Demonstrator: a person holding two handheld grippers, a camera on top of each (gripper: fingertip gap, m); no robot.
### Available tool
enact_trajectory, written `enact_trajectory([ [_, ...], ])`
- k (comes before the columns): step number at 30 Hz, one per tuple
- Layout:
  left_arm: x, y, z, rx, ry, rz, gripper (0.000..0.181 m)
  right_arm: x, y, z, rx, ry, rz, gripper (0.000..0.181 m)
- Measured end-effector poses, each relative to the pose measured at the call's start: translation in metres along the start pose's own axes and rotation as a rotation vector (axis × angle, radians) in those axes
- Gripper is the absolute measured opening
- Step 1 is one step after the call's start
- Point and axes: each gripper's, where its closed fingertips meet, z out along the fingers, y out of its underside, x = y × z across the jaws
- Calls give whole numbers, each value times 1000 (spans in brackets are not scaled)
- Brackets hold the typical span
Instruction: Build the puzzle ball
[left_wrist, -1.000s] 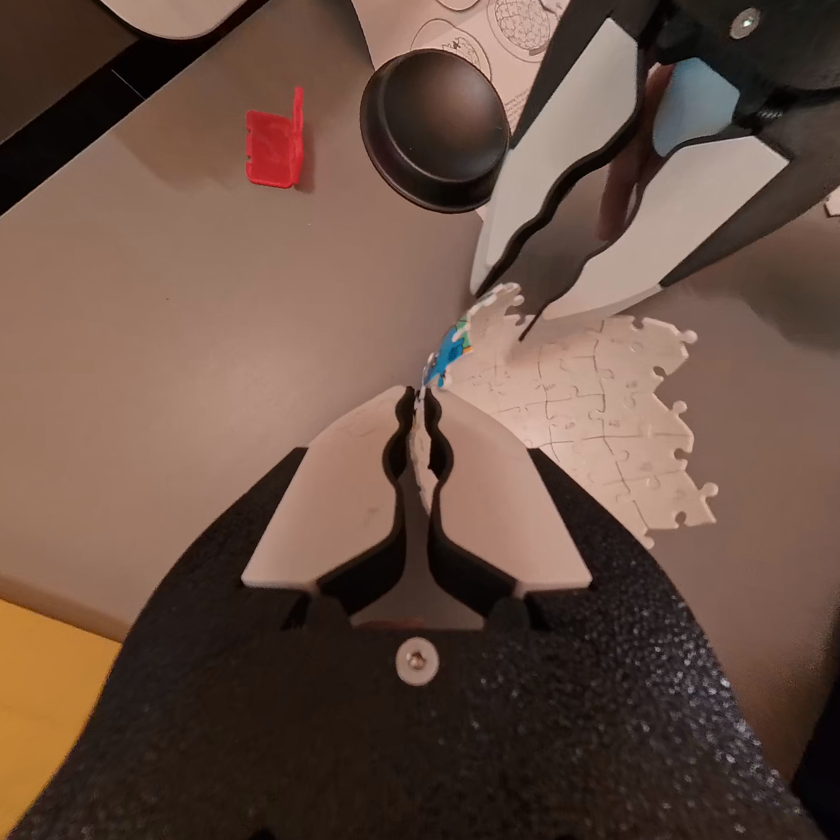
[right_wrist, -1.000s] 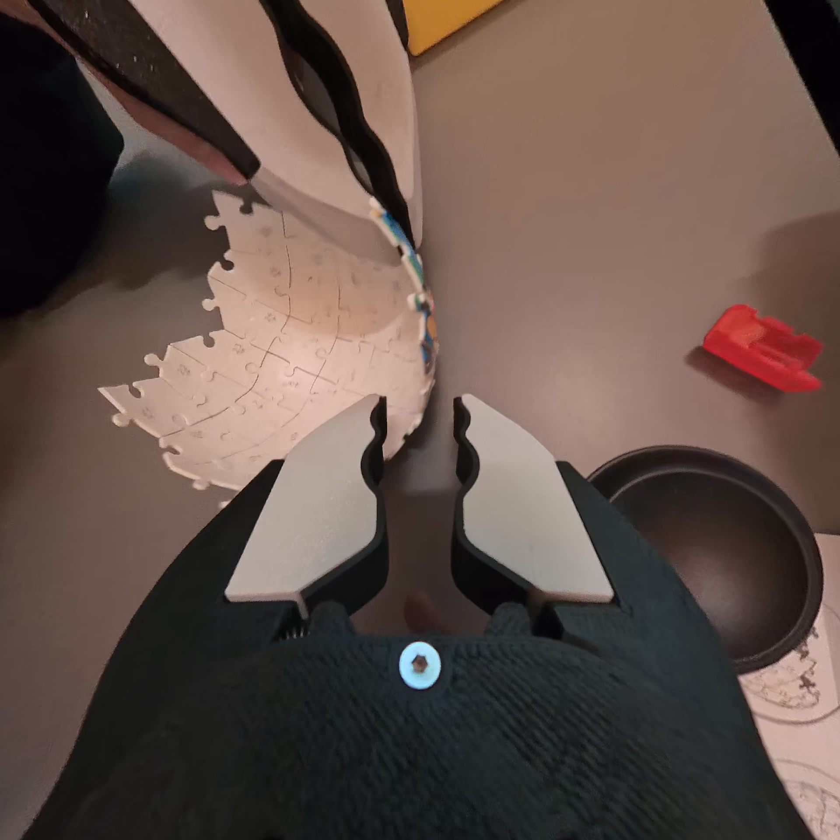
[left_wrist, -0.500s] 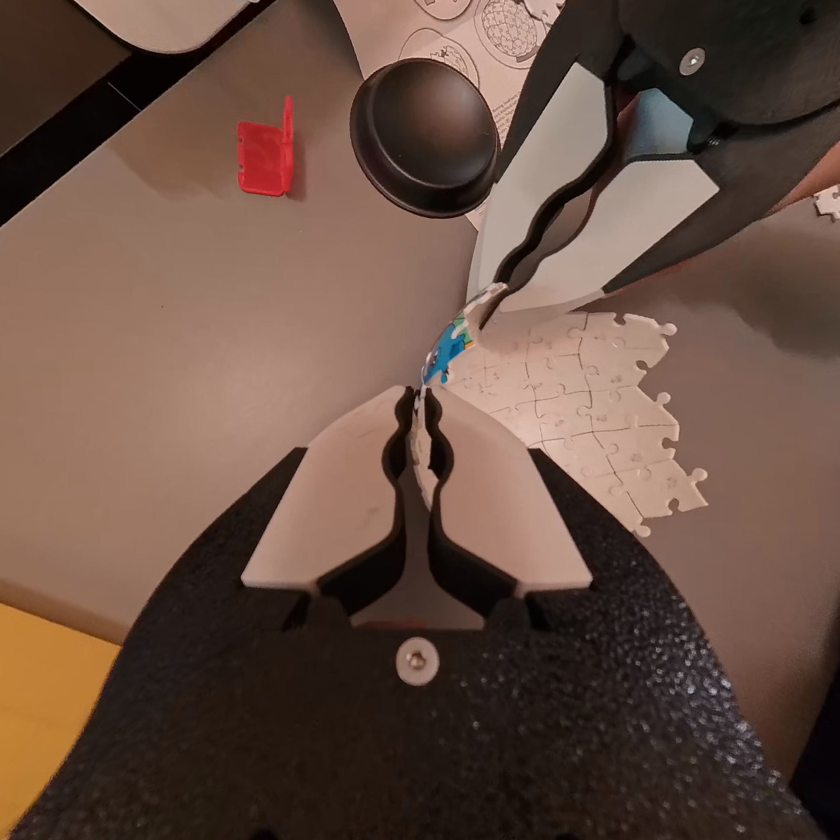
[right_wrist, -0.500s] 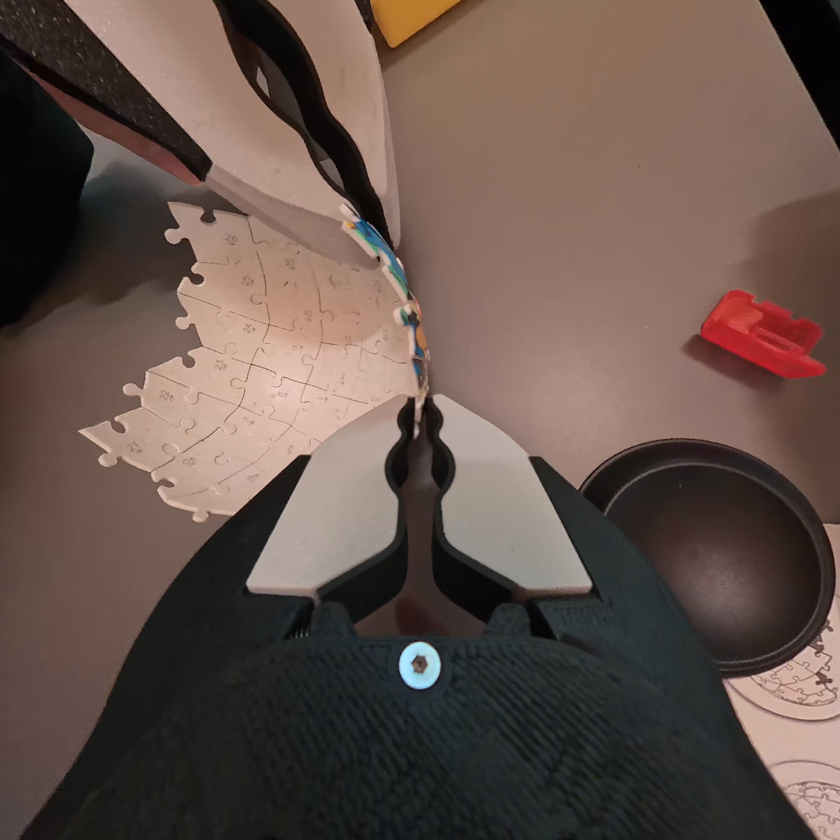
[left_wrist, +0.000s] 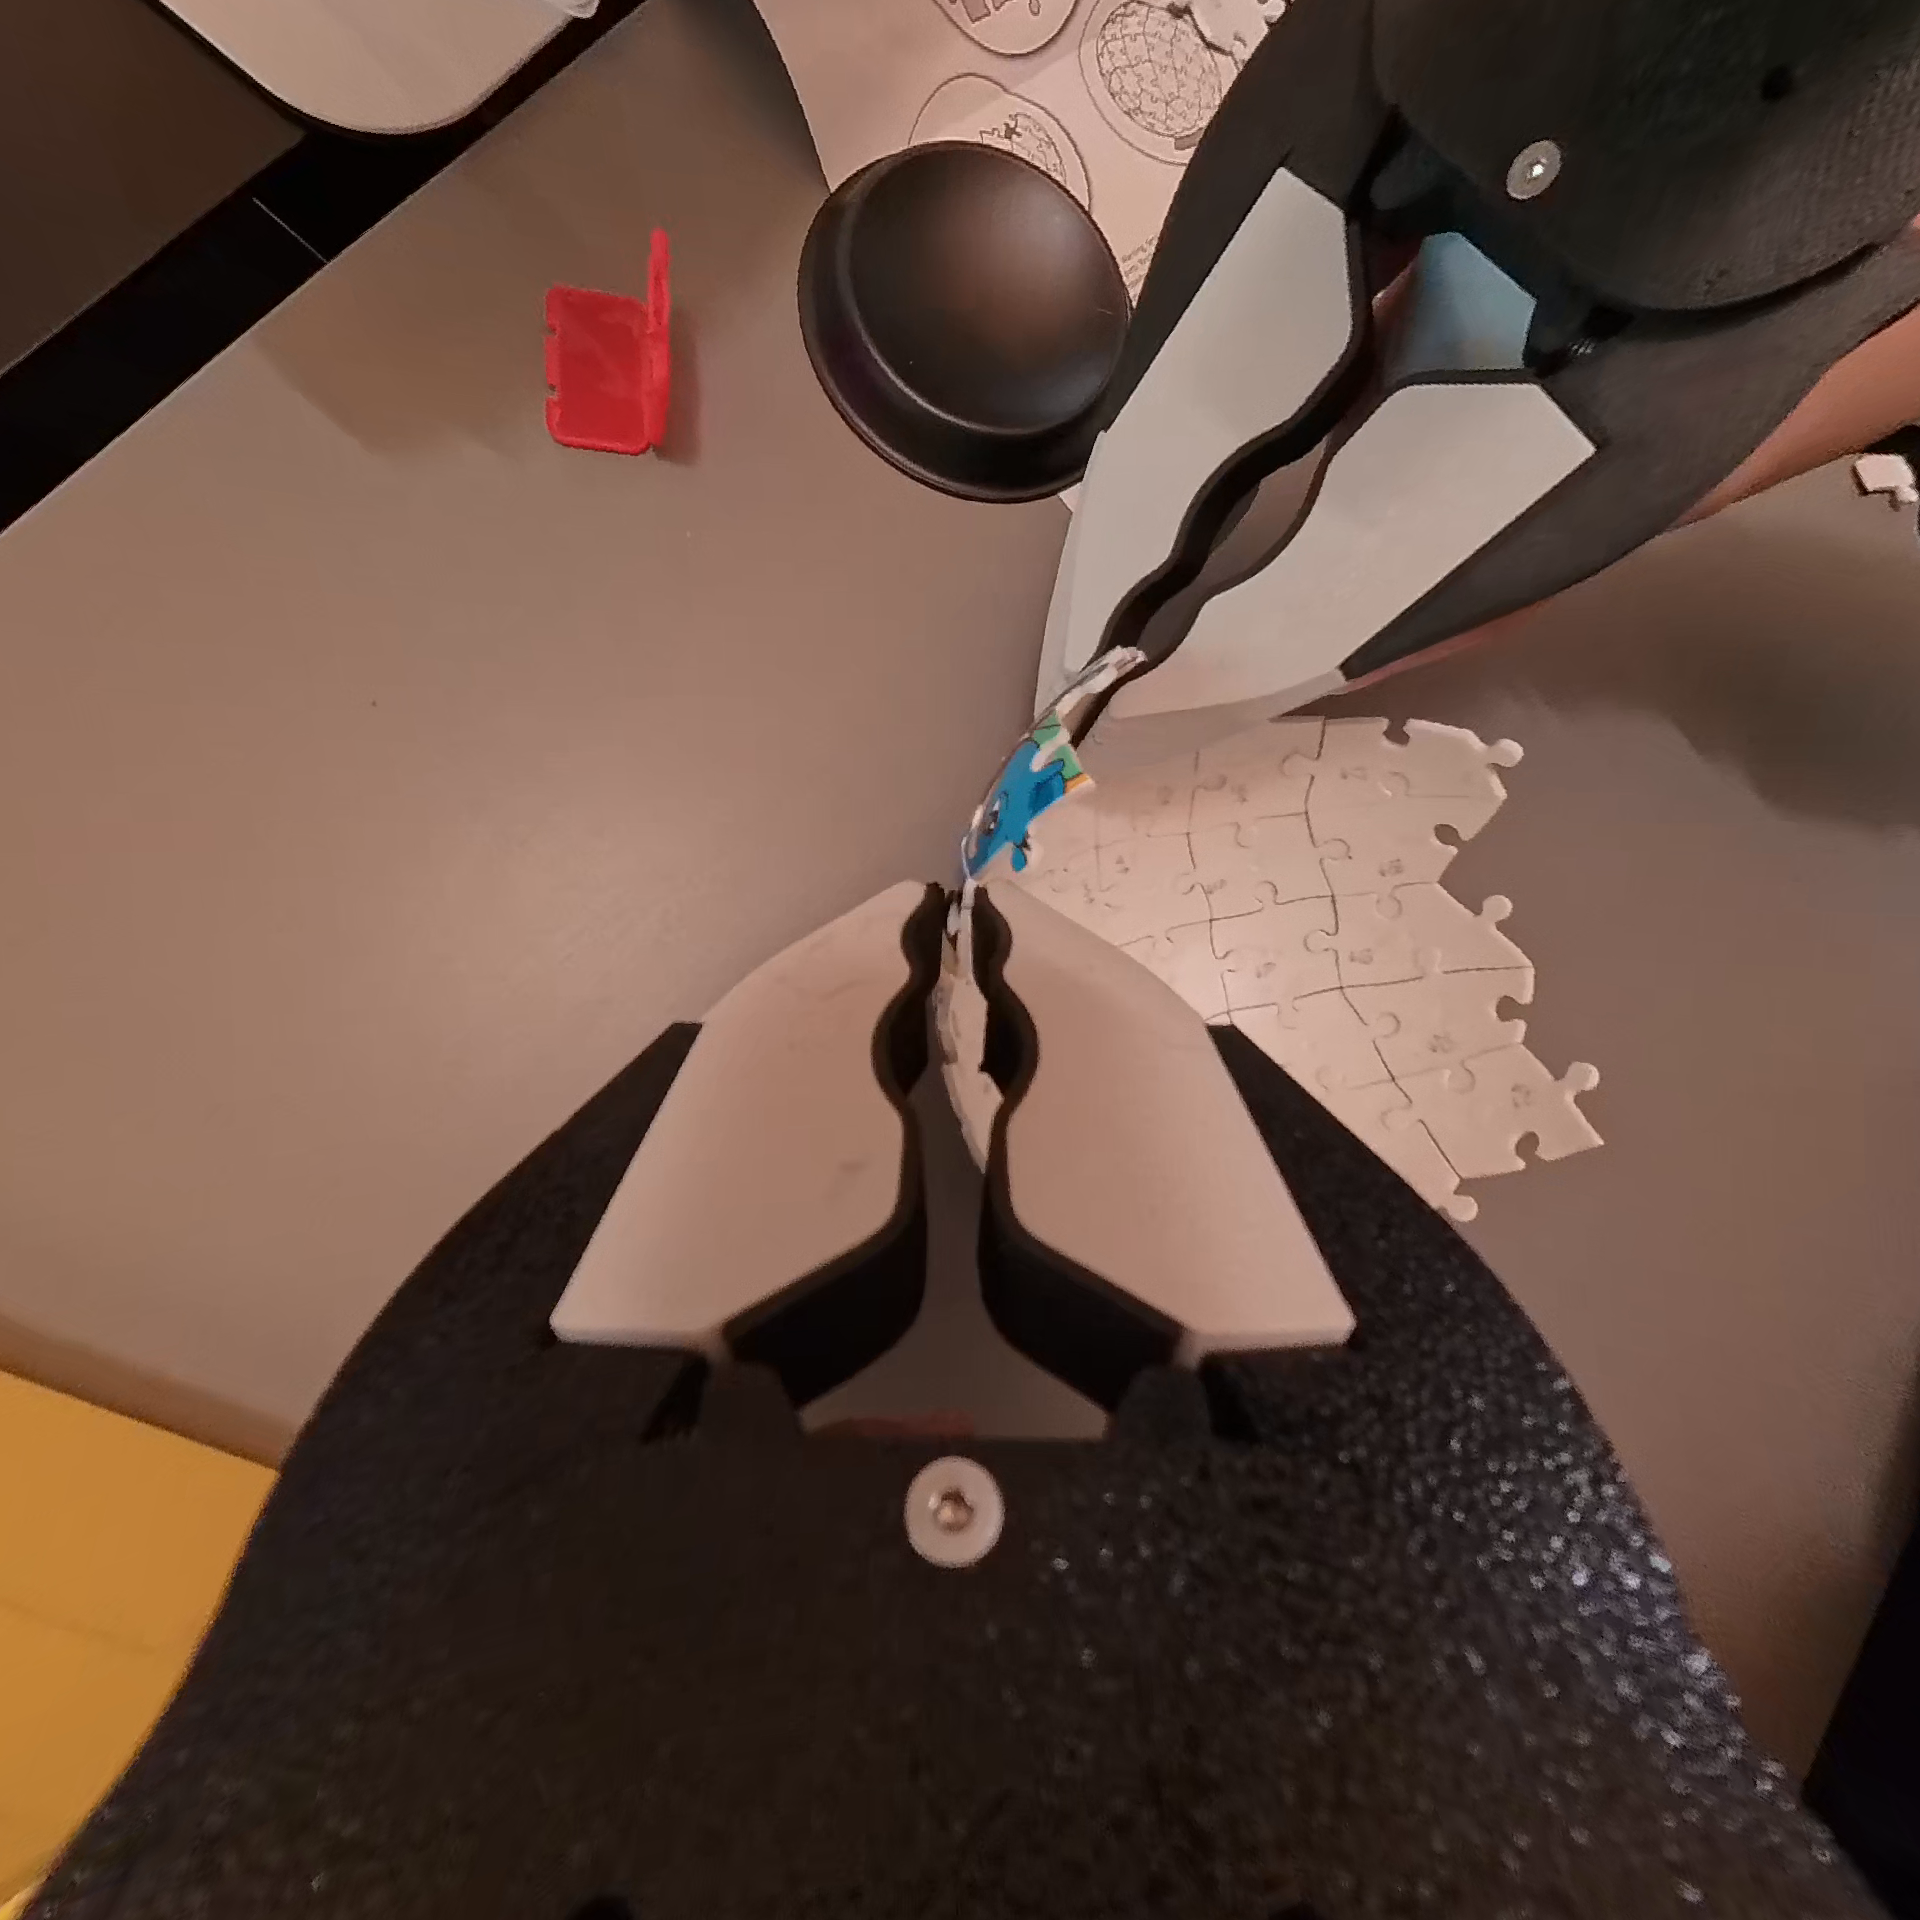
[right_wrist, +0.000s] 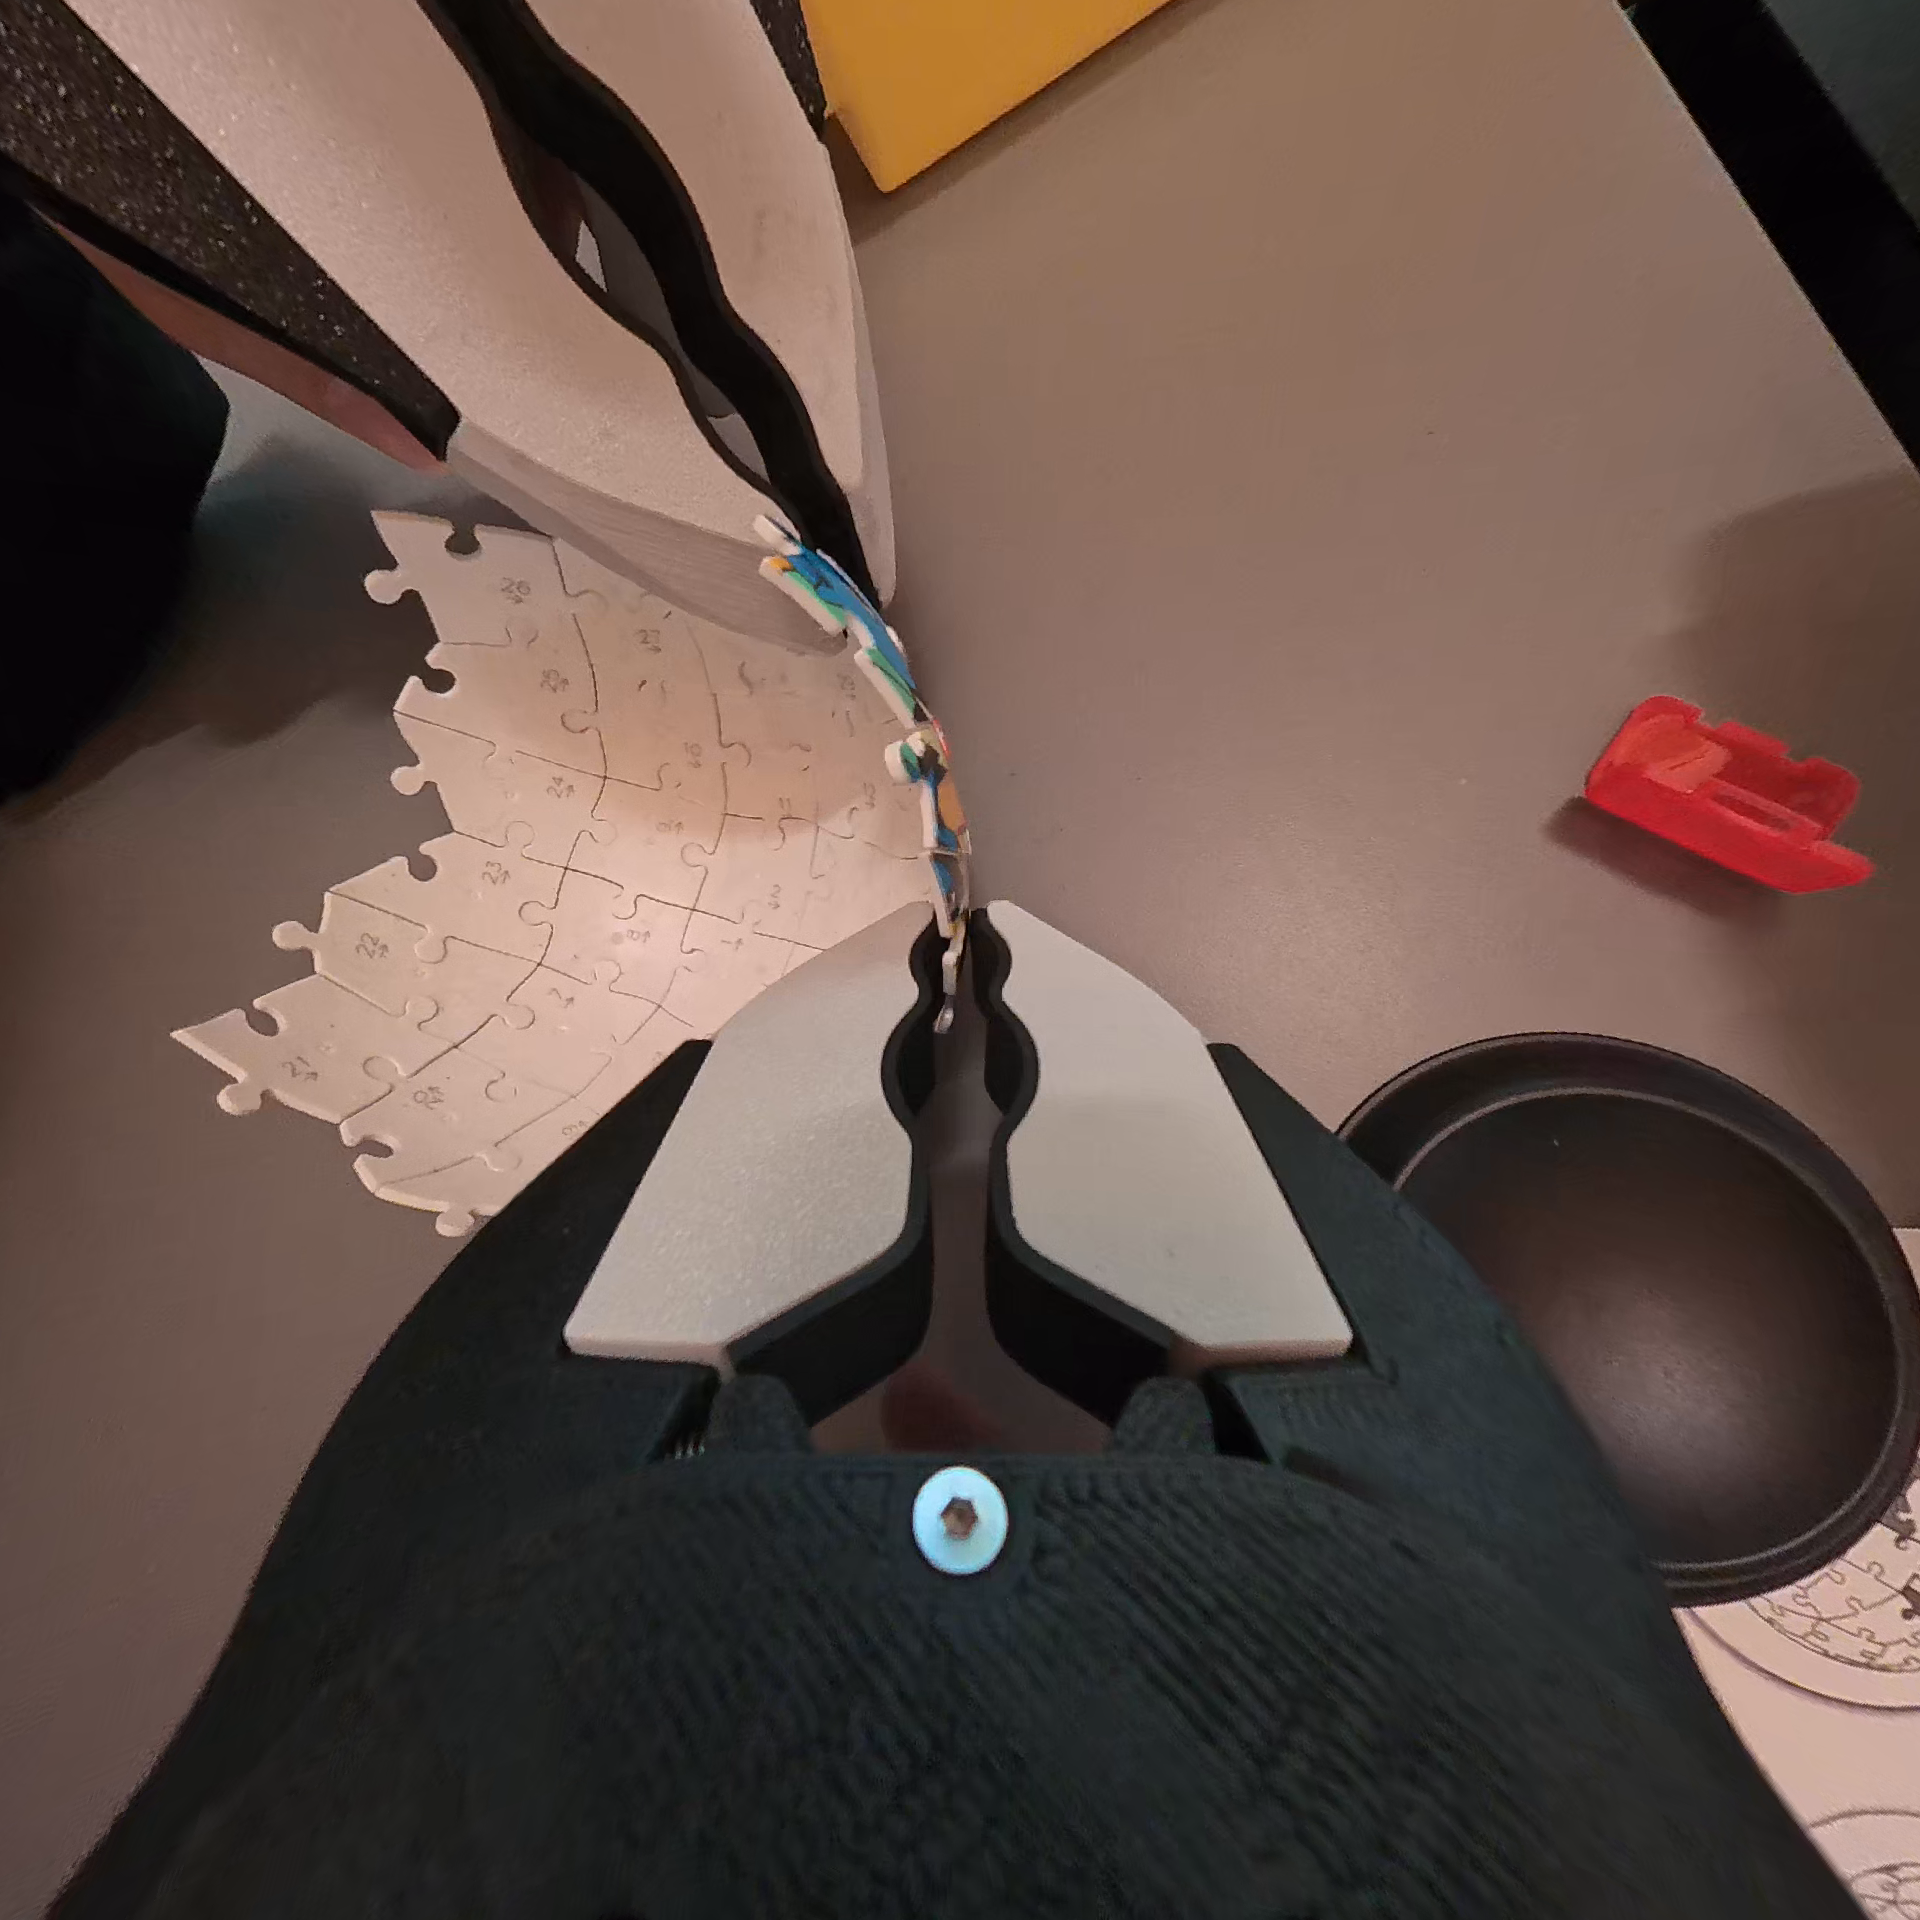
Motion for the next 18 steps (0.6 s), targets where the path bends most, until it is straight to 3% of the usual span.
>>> enact_trajectory([
  [13,4,-1,-1,9,17,7,5,-3,2,-1,-10,-28,-19,4],
  [18,5,-2,0,14,22,11,5,-9,5,4,-1,-85,25,14],
])
